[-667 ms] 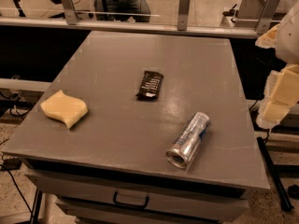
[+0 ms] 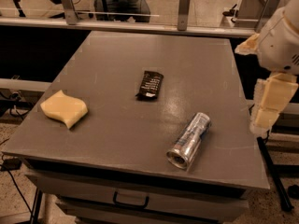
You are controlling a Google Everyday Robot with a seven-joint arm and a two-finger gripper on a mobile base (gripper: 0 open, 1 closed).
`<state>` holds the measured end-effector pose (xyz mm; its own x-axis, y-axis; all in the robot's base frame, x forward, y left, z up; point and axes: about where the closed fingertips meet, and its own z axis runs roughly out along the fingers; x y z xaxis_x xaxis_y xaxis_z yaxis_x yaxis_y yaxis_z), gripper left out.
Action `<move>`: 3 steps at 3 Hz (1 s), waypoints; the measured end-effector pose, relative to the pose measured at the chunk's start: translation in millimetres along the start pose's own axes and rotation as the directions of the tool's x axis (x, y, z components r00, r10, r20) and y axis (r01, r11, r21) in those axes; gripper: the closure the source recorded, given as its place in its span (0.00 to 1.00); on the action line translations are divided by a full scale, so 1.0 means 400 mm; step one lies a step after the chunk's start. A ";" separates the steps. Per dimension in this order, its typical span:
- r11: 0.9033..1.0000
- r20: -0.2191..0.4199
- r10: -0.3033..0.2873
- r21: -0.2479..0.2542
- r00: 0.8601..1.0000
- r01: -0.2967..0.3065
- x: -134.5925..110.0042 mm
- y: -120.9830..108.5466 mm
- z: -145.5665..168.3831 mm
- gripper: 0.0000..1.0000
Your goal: Move redbull can near rxbar chocolate
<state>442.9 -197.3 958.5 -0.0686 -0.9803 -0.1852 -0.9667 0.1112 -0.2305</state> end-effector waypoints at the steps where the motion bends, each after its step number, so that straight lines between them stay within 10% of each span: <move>1: 0.971 0.059 -0.219 -0.085 0.974 0.223 -0.068 0.029 0.077 0.00; 2: 0.899 0.133 -0.402 -0.132 0.906 0.418 -0.118 0.058 0.132 0.00; 3: 0.802 0.169 -0.554 -0.151 0.815 0.577 -0.150 0.088 0.185 0.00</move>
Offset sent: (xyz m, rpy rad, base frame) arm -0.0169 0.0819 -0.0730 0.0002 0.1130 0.8223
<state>431.2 -122.6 891.0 0.5217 -0.8329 -0.1847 -0.8526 -0.5014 -0.1474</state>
